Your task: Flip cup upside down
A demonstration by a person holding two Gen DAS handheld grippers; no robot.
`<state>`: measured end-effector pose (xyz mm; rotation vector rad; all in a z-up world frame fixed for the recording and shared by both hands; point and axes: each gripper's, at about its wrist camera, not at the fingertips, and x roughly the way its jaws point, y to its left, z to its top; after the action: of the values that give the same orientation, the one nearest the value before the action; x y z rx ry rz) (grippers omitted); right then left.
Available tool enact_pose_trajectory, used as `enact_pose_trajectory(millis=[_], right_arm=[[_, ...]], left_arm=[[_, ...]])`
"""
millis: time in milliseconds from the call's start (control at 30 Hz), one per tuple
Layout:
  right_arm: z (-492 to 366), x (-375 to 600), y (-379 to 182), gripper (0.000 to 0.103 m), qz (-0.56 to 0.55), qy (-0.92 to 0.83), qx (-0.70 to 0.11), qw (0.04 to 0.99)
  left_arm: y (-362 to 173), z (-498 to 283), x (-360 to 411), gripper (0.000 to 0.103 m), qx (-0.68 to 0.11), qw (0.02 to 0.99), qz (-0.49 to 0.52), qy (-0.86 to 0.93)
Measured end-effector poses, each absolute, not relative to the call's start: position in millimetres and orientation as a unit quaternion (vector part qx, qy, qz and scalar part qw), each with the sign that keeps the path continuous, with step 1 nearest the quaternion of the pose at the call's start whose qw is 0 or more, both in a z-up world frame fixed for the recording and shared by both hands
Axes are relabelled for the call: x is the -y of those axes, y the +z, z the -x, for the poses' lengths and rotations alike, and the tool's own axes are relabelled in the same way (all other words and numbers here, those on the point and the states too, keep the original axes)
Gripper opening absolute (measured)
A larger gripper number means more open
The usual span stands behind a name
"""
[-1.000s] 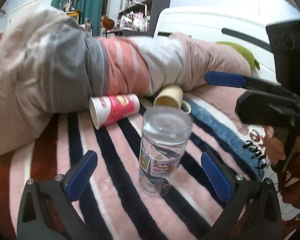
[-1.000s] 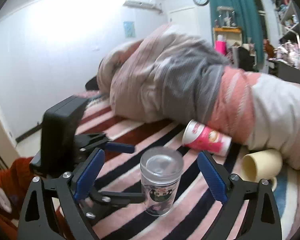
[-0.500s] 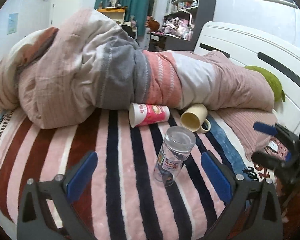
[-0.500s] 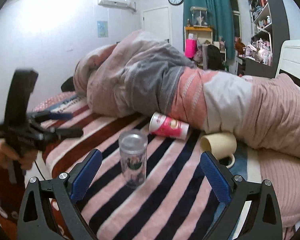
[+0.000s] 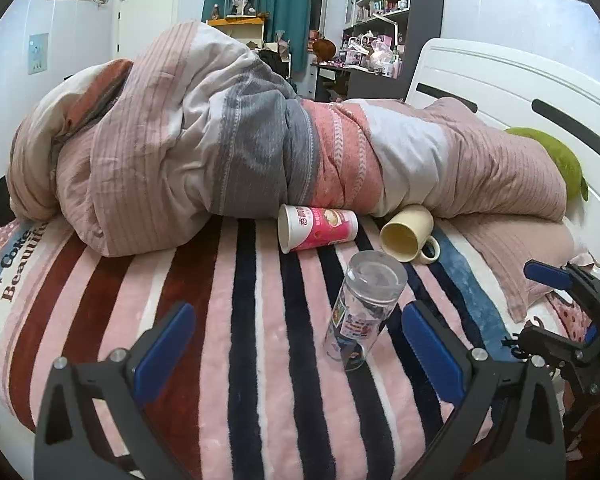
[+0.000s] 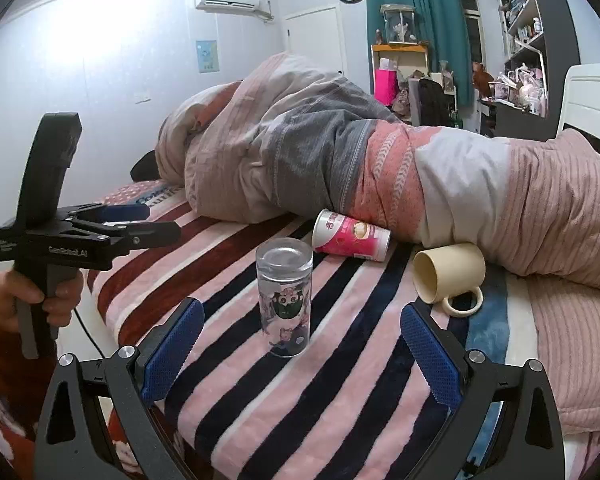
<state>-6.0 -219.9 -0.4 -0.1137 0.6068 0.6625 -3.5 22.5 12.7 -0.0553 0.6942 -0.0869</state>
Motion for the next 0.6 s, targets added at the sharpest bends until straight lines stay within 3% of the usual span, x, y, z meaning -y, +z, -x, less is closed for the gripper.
enact_pose_trajectory(millis=[600], right_arm=[[8.1,221.1,-2.5,0.099,0.049,0.319,-0.295,0.899]], left_arm=[[12.3,4.7,-18.3,0.103,-0.342,0.939,0.020,-0.037]])
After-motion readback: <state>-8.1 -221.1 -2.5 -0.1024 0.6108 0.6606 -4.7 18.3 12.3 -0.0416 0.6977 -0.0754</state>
